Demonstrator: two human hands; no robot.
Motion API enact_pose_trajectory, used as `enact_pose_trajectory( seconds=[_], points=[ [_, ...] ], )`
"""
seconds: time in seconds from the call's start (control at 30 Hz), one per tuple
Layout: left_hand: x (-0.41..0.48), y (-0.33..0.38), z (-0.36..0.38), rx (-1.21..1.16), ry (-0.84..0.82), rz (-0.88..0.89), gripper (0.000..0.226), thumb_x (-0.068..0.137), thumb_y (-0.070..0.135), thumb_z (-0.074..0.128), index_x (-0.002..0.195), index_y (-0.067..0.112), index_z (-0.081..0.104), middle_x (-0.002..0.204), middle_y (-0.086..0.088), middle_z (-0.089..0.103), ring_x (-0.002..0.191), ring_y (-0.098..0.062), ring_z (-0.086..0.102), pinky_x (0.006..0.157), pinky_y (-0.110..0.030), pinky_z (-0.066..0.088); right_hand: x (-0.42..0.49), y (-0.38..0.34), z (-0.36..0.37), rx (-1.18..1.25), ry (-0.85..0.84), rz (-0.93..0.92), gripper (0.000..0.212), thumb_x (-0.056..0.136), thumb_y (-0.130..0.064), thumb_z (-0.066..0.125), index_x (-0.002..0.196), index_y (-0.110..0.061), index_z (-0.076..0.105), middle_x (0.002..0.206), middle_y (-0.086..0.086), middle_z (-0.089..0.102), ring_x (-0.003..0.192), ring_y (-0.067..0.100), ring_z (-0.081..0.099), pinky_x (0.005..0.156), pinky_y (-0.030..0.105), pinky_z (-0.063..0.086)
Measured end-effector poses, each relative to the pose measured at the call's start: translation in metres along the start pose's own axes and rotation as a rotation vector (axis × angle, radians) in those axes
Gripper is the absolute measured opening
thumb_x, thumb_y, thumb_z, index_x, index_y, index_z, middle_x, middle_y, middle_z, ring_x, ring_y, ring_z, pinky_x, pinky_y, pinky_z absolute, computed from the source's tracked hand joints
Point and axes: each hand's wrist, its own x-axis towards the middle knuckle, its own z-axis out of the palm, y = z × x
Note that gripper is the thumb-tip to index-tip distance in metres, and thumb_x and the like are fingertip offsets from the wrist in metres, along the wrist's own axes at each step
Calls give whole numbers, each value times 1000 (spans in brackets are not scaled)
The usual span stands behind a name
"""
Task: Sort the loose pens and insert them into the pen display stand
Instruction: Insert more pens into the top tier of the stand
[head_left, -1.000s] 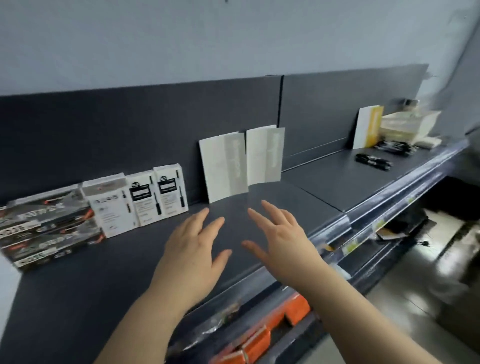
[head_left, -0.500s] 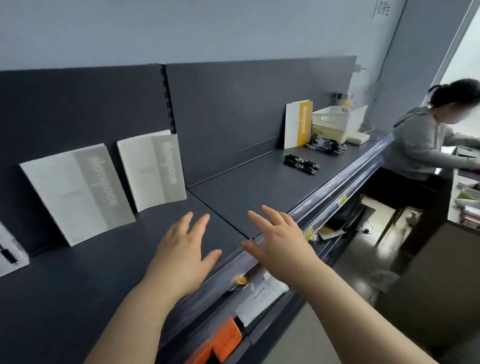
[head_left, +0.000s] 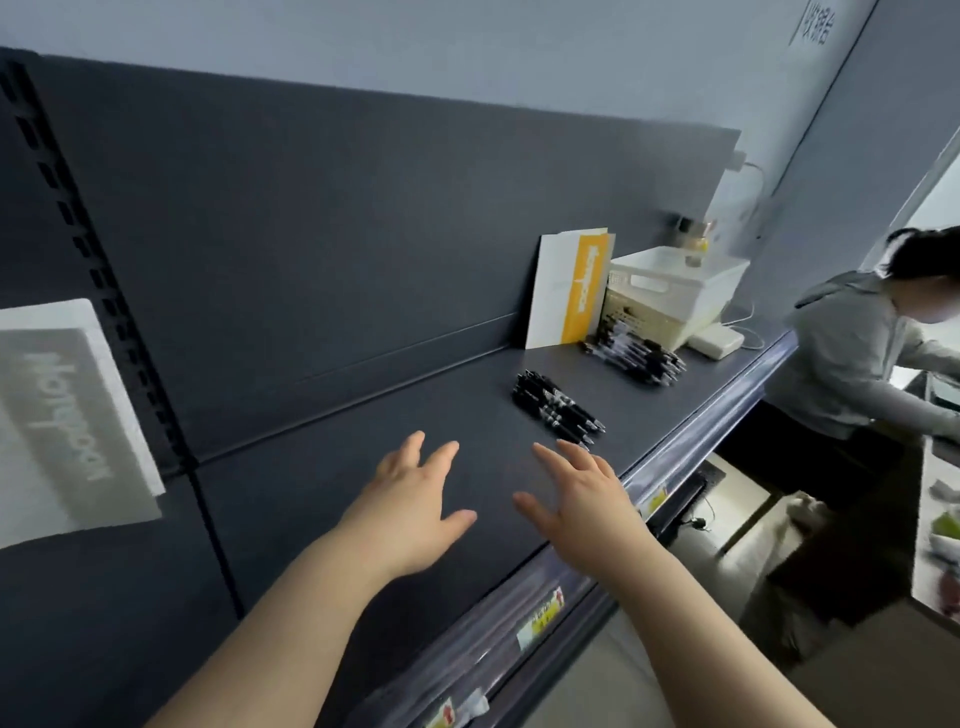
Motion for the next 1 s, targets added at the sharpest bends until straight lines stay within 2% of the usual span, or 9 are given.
enact_pose_trajectory(
  seconds=[0.23,0.4,0.47,0.53,0.57,0.63,0.77,0.9,1.0],
  points=[
    [87,49,25,-82,-55,-123,76,93,51,46,152,23,7,159,5,-5,146,-18,5,115,-37,23,108,72,-3,11,-15,-57,59,94,-49,42,145,-21,29,151,4,26,138,27,24,112,37,25],
    [148,87,53,-471,-15,-302,69,94,43,48,151,20,17,156,4,19,139,-13,30,113,-33,28,183,119,-10,67,-124,-103,41,96,-41,42,123,-10,47,134,13,42,127,35,35,101,39,34],
    [168,105,63,-724,37,-387,66,94,37,50,150,22,19,152,4,28,134,-12,36,112,-34,30,203,128,-11,129,-172,-107,35,94,-39,45,106,-7,52,113,14,50,115,35,42,92,36,36],
    [187,127,71,-944,149,-450,45,94,25,51,137,28,39,135,10,48,118,-7,47,102,-27,35,219,133,-9,183,-221,-142,30,92,-38,48,95,-8,54,98,12,53,104,31,47,82,33,38],
    [195,137,74,-1014,216,-481,30,92,19,51,120,31,50,124,10,57,109,-6,52,97,-27,39,224,134,-8,219,-247,-168,27,91,-36,50,90,-10,53,96,12,54,97,27,47,77,32,39],
    [211,150,80,-1130,322,-548,29,83,15,49,109,28,56,111,4,65,104,-12,59,96,-33,46,228,131,-6,299,-302,-216,17,90,-31,50,88,-13,49,98,12,54,85,24,46,69,30,37],
    [225,164,81,-1363,440,-689,24,90,15,48,111,22,57,106,-4,68,99,-21,64,88,-40,52,226,125,1,378,-398,-334,18,90,-18,44,103,-7,50,102,12,55,82,25,54,63,26,38],
    [222,166,73,-1589,545,-764,20,97,11,46,108,8,62,105,-14,68,91,-25,65,76,-35,53,223,122,1,570,-424,-385,14,95,-19,40,96,-11,51,91,7,63,75,17,58,53,20,38],
    [204,163,68,-1713,596,-742,23,98,9,43,107,4,64,95,-13,69,84,-24,65,68,-33,51,212,116,-3,755,-444,-441,16,96,-19,42,88,-17,55,75,-5,62,61,1,54,50,13,37]
  ],
)
